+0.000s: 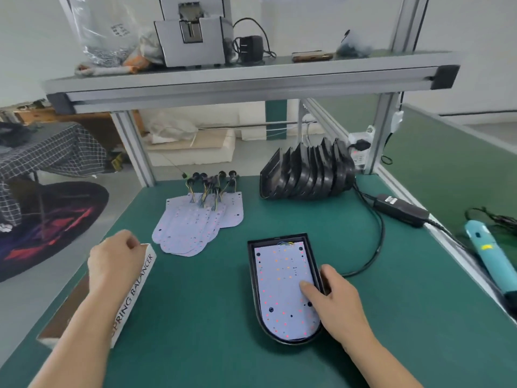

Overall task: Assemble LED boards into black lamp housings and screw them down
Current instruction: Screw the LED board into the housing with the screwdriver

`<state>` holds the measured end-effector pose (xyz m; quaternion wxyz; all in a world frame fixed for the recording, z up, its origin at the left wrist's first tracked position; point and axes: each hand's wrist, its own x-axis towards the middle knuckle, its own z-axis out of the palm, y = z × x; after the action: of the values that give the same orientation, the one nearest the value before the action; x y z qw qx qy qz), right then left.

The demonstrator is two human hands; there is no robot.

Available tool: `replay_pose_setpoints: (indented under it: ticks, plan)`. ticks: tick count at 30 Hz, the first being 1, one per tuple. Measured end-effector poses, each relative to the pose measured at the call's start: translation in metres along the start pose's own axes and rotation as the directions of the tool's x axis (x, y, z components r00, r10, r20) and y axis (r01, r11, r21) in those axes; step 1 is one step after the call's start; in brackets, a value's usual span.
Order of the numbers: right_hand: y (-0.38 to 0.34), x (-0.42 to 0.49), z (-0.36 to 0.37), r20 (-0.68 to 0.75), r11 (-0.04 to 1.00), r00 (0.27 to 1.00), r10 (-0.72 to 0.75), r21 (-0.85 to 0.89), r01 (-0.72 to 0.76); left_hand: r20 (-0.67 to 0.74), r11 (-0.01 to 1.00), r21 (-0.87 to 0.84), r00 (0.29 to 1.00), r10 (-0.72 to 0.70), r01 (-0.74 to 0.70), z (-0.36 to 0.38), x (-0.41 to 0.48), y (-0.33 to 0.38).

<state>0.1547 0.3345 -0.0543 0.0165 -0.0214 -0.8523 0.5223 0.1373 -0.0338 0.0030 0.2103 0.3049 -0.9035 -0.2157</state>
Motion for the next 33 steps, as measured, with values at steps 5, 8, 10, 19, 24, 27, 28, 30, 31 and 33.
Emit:
replay_pose_setpoints:
  ticks: [5,8,10,19,24,27,28,30,31,33]
  plan:
    - [-0.002,0.000,0.001,0.007,1.000,1.000,0.019,-0.019,-0.019,0.277,0.775,-0.603,0.961,-0.016,0.187,0.006,-0.049,0.071]
    - [-0.004,0.002,0.001,0.006,0.999,1.000,0.008,-0.038,-0.007,0.435,0.713,-0.695,0.845,0.312,0.094,0.030,-0.106,0.125]
    - [-0.006,0.003,0.001,0.003,0.997,1.000,-0.008,-0.075,0.009,0.495,0.738,-0.675,0.751,0.437,0.015,0.052,-0.137,0.149]
    - [0.002,0.029,-0.123,-0.232,0.964,0.972,-0.028,-0.263,-0.035,0.563,0.819,-0.572,0.746,0.356,0.041,0.091,-0.156,0.156]
    - [0.044,0.061,-0.240,-0.567,0.632,0.780,0.267,-0.508,-0.586,0.572,0.806,-0.584,0.753,0.325,0.096,0.095,-0.155,0.156]
    - [0.069,0.070,-0.252,-0.499,0.493,0.776,0.385,-0.599,-0.631,0.592,0.804,-0.581,0.743,0.312,0.125,0.097,-0.153,0.155]
    - [0.077,0.073,-0.252,-0.488,0.485,0.779,0.394,-0.609,-0.628,0.600,0.801,-0.582,0.739,0.307,0.139,0.097,-0.152,0.155]
    - [0.085,0.078,-0.255,-0.472,0.496,0.779,0.414,-0.600,-0.627,0.618,0.786,-0.591,0.727,0.298,0.180,0.097,-0.151,0.156]
    - [0.087,0.081,-0.259,-0.457,0.525,0.776,0.434,-0.572,-0.631,0.629,0.779,-0.594,0.720,0.292,0.202,0.096,-0.150,0.157]
    - [0.083,0.081,-0.262,-0.401,0.665,0.771,0.495,-0.396,-0.633,0.656,0.765,-0.593,0.701,0.278,0.251,0.095,-0.148,0.158]
